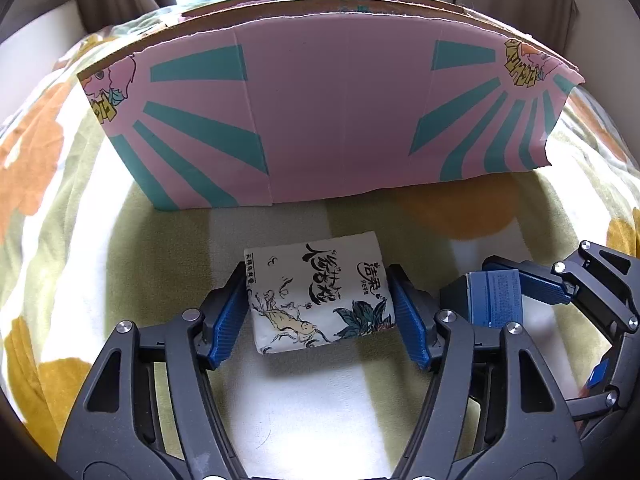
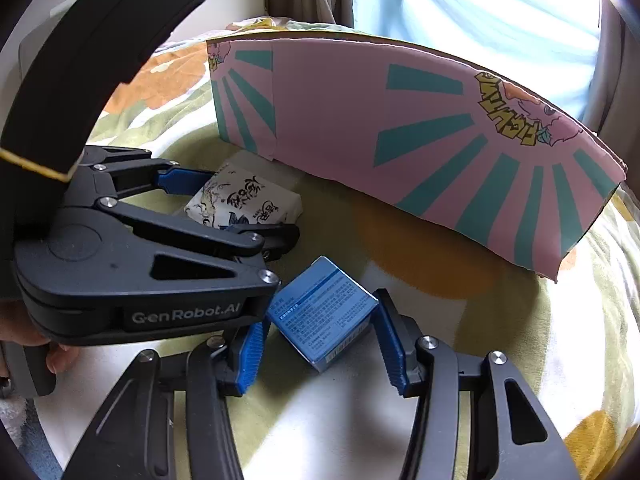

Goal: Organize objects
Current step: 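Grasp the white printed packet with left tool while right tool grasps the blue cube, then carry the packet and cube over the pink box and open both tools inside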

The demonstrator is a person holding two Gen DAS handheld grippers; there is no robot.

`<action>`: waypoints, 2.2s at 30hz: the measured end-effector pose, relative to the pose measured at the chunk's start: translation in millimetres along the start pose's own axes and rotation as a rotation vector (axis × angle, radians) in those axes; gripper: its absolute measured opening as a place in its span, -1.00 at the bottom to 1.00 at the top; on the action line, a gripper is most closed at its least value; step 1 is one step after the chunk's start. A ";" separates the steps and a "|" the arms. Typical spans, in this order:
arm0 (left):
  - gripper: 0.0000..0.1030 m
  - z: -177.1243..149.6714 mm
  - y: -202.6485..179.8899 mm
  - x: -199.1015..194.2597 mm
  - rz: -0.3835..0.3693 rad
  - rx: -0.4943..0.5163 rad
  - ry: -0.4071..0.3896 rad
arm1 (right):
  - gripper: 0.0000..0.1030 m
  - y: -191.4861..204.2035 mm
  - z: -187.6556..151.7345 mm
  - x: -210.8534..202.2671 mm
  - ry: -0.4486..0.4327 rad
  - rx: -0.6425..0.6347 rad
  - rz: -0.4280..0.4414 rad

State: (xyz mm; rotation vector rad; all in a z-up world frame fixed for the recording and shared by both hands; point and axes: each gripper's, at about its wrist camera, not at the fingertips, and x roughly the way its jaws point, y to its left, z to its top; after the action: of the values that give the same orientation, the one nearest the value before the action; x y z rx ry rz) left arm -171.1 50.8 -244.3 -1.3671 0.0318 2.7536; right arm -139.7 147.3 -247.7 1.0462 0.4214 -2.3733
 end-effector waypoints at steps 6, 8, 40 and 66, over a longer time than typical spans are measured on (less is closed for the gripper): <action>0.22 1.4 3.6 -5.0 -0.008 -0.001 -0.005 | -0.11 0.0 0.8 -2.2 -0.001 0.020 0.003; 0.22 1.6 3.5 -9.2 -0.010 -0.003 -0.011 | -0.11 -1.8 1.3 -9.6 -0.002 0.032 0.008; 0.21 73.9 61.8 -157.4 -0.102 0.047 -0.145 | -0.11 -33.9 79.8 -130.0 -0.086 0.197 0.028; 0.21 186.7 62.8 -19.7 -0.108 0.065 0.057 | -0.11 -161.3 170.9 -13.6 0.151 0.403 -0.087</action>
State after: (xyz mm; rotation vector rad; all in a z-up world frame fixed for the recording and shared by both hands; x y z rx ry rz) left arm -312.0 -3.8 -116.4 -1.3870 0.0482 2.6024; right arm -324.3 204.7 -113.4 1.4173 0.0362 -2.5268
